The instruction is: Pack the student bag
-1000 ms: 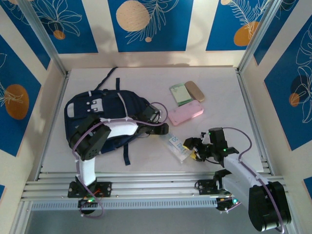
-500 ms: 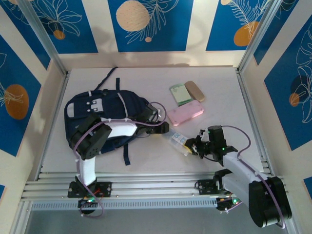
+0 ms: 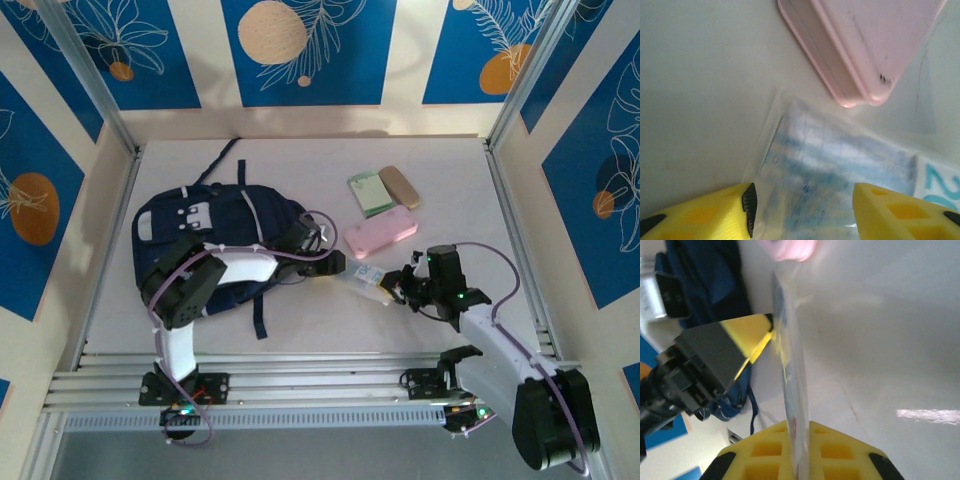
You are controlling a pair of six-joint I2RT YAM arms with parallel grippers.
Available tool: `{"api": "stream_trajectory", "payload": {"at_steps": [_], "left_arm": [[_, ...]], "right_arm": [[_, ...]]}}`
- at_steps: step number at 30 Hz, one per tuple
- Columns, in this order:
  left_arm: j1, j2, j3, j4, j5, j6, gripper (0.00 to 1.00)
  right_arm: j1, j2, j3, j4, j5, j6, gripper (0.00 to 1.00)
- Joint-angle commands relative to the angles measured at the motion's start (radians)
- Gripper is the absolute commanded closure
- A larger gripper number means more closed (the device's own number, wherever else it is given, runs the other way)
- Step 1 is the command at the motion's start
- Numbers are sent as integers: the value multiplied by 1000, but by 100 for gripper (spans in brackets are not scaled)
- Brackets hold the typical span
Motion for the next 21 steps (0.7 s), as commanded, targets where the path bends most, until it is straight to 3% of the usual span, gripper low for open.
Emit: {"api": "stream_trajectory", "payload": {"at_steps": [1, 7, 13, 17, 21], "left_arm": [[-4, -84, 29, -245, 8, 89, 42], [43, -262, 131, -465, -69, 174, 37], [218, -423, 137, -586, -153, 180, 34], [353, -417, 153, -611, -109, 188, 34], [421, -352, 191, -634, -105, 221, 36]], "right_arm": [[-6, -82, 27, -160, 130, -51, 100], [-6, -153, 48, -247, 157, -99, 100], [-3, -175, 57, -261, 156, -135, 100], [-2, -179, 55, -254, 147, -144, 100], [-2, -185, 53, -252, 137, -152, 100]]}}
